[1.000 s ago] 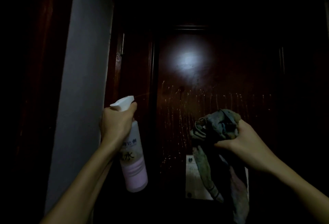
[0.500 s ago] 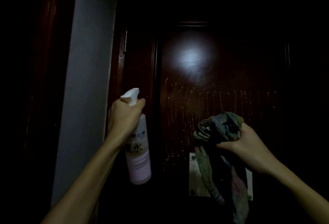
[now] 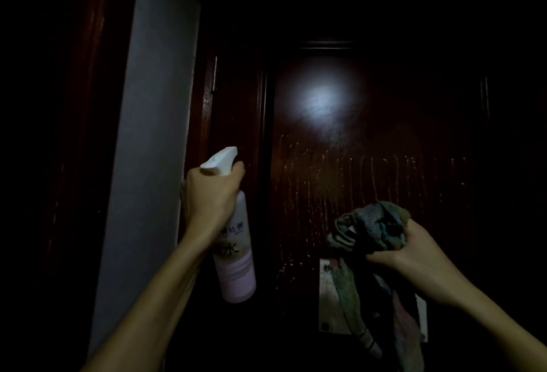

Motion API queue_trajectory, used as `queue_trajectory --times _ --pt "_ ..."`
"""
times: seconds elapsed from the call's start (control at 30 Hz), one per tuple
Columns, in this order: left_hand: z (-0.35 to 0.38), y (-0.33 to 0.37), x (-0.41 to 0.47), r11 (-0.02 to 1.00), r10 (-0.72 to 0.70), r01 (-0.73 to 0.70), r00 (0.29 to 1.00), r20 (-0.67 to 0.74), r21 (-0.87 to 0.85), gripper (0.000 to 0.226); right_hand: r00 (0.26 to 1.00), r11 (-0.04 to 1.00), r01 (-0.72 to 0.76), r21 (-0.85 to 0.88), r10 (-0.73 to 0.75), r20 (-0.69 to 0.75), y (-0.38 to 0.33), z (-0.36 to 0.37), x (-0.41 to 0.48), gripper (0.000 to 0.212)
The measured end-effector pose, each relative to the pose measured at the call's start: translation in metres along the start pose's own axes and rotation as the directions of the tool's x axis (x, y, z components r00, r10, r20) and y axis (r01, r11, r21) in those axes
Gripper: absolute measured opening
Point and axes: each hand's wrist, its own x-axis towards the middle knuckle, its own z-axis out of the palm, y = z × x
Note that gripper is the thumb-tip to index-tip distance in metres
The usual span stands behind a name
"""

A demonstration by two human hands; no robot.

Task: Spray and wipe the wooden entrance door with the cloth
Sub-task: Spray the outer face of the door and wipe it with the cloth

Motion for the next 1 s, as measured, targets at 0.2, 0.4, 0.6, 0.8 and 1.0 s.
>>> queue_trajectory --times 0.2,0.4,0.6,0.8,1.0 --pt "-0.004 0.002 0.006 1.0 0.009 -0.008 0.998 0.064 -0.014 0.029 1.0 1.0 -0.008 0.019 0.008 0.028 0.001 0.001 -0.002 0.052" --pt "-0.004 -0.003 0.004 1.0 -0.022 0.021 1.0 0.022 0.011 0.03 1.0 0.999 -0.023 0.032 0.023 0.006 0.004 0.004 0.001 0.053" --pt "-0.005 -0.008 0.005 0.999 -0.047 0.047 0.997 0.063 0.006 0.026 1.0 1.0 -0.007 0.008 0.007 -0.006 0.003 0.004 0.004 0.051" --pt "-0.003 -0.015 0.008 0.997 -0.075 0.077 0.989 0.128 -0.009 0.029 1.0 1.0 -0.004 0.029 0.004 0.004 -0.003 0.004 0.003 0.05" --pt "-0.003 -0.016 0.002 0.994 -0.107 0.105 0.985 0.136 0.017 0.032 1.0 0.999 0.002 0.037 -0.002 -0.006 -0.005 0.003 0.005 0.049"
